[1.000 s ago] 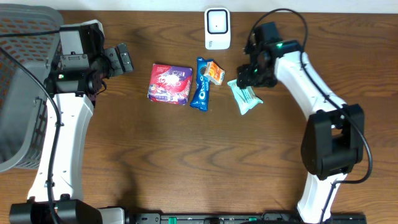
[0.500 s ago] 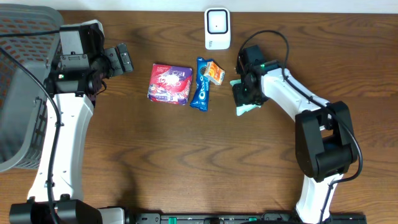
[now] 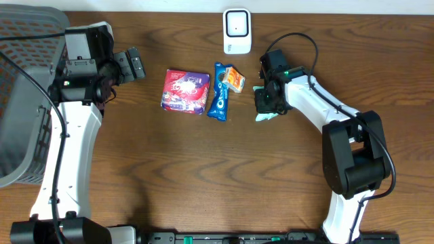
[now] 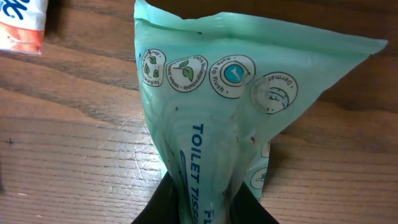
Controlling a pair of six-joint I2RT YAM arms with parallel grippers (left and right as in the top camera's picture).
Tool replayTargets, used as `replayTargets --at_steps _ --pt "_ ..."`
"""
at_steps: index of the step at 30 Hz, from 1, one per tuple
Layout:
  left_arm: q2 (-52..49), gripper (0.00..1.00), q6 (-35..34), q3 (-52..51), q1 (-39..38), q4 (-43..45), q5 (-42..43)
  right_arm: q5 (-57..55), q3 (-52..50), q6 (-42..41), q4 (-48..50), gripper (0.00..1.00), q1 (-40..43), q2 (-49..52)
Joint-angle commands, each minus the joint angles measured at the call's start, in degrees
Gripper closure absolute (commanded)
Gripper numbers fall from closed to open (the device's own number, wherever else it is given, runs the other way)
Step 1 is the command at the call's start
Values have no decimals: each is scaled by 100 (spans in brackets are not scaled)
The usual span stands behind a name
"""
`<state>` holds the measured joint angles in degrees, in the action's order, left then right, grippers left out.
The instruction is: Scan the item barcode
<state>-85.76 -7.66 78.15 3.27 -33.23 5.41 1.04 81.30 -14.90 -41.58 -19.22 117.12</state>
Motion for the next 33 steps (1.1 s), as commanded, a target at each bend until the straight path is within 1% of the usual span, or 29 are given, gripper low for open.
replayTargets --at_steps 1,18,25,29,33 --pt "-42 2 15 -15 9 -20 -55 -109 4 -186 31 99 -26 42" --pt "-42 2 15 -15 9 -20 -55 -57 636 -162 -13 99 -11 42" --pt "-42 2 15 -15 9 -20 -55 -57 1161 474 9 99 9 39" --pt "-42 2 15 -15 9 -20 -55 -74 1460 710 326 99 66 42" --pt "-42 2 15 -13 9 -20 -55 -70 1606 730 1071 99 85 39"
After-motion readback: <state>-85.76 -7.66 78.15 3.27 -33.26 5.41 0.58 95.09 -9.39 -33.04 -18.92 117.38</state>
